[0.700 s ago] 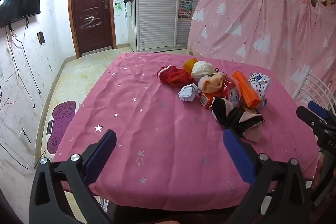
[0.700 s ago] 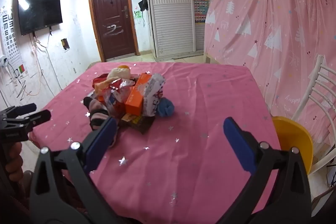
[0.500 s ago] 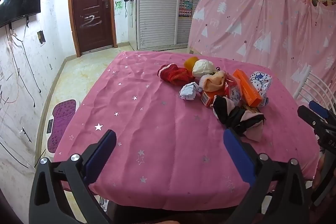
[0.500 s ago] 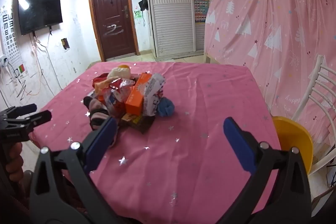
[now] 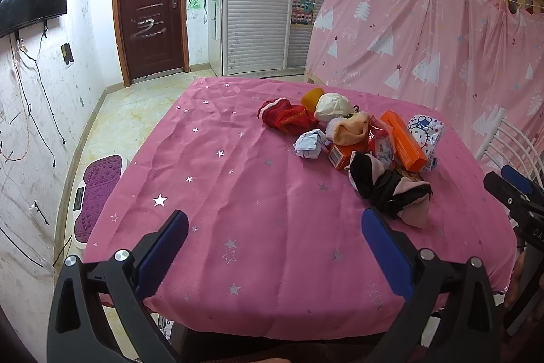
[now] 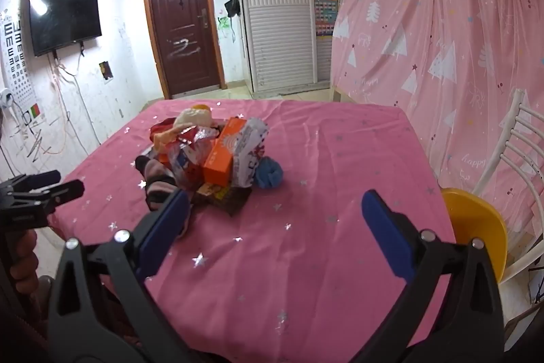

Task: Collect trash

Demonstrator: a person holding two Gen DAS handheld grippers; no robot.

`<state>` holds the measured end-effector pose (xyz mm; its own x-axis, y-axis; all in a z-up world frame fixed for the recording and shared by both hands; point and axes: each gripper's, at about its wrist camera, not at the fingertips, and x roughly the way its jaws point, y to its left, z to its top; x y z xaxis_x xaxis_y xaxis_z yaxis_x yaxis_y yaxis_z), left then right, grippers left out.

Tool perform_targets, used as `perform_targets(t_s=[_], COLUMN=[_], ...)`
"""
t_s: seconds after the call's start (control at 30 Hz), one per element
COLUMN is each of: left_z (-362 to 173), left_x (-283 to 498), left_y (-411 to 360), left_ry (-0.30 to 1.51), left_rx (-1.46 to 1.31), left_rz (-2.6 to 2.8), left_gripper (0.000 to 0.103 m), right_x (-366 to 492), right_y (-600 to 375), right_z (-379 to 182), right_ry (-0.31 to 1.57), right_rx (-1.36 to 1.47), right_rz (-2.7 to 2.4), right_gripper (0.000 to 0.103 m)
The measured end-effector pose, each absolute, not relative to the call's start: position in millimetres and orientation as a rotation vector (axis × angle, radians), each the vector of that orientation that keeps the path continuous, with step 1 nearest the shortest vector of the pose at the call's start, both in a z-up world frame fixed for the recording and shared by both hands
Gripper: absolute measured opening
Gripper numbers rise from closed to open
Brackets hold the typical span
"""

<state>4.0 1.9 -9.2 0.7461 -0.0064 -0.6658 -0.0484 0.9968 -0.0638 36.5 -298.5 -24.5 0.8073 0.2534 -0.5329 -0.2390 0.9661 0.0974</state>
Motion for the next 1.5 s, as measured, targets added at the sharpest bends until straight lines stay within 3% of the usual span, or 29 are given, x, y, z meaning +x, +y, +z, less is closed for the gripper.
perform_targets(t_s=[1.5], left_z=[-4.7], left_x=[0.1], left_y=[3.9], left_ry=[0.721], left_rx=[-0.076], left_rz=[0.019], left_gripper=[0.095], right_x=[36.6], right_y=[-298.1], right_z=[-24.2], right_ry=[0.573], right_rx=[0.027], right_rz=[0.264], right_gripper=[0.097])
